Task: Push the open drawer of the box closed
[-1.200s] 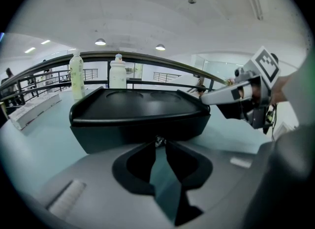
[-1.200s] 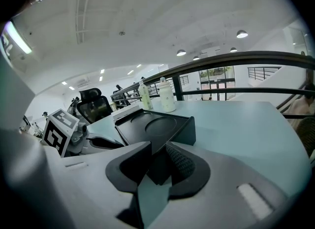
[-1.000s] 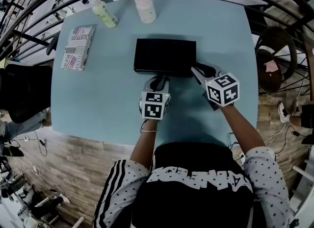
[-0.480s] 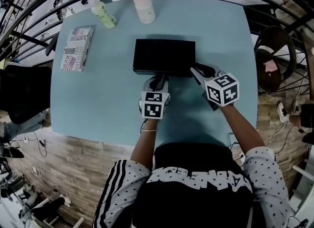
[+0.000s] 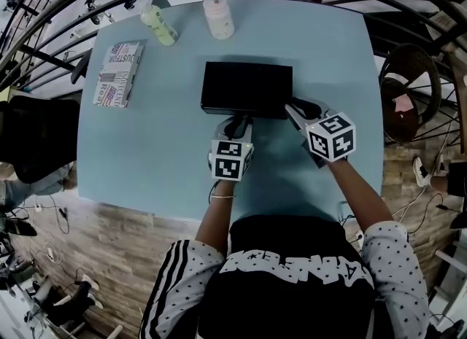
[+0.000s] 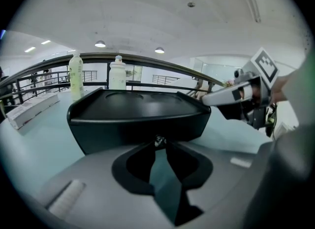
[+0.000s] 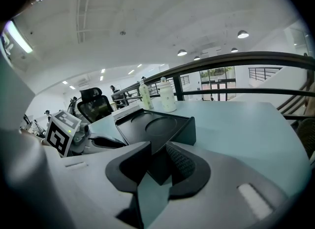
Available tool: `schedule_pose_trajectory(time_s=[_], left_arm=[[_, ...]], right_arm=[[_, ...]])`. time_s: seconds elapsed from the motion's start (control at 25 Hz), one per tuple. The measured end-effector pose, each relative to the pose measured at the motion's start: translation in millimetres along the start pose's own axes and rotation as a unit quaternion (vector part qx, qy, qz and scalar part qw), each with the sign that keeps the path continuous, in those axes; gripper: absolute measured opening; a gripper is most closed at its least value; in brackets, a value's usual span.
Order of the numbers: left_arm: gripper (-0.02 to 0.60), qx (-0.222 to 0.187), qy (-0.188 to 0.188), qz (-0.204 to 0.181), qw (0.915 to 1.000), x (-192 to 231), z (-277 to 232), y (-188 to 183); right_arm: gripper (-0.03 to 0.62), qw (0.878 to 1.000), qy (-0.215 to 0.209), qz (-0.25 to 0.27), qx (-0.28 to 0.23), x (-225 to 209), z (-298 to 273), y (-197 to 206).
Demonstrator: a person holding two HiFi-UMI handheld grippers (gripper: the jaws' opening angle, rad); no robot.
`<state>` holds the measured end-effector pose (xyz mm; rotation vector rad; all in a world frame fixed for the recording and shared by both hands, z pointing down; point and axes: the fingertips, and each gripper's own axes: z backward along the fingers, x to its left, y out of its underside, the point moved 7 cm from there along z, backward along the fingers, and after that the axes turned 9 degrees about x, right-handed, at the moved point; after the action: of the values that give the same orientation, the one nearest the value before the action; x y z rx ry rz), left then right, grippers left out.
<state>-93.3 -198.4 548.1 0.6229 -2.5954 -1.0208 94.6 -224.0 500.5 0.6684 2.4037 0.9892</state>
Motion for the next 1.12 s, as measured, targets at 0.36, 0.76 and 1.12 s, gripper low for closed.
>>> schedule_pose_trajectory(time_s=[0.36,0.76,1.12], left_arm=[[0.0,-0.015,-0.011,0.054,0.9984,-3.9,34.0,18.3],[0.0,-0.085,-0.045,0.048,0.9942,-4.5,89.1,2.5],[0.0,-0.127,-0.06,0.033,0.9895,-3.4,116.1,-13.5]], right_arm=[[0.08,0.999,-0.008,-0.028,-0.017,-1.5,2.0,3.6],[0.072,0.997,0.013,-0.048,-0.052,3.0,22.3,7.2],[-0.003,0.989,-0.012,-0.06,-0.132,13.9,55.8,-2.4]])
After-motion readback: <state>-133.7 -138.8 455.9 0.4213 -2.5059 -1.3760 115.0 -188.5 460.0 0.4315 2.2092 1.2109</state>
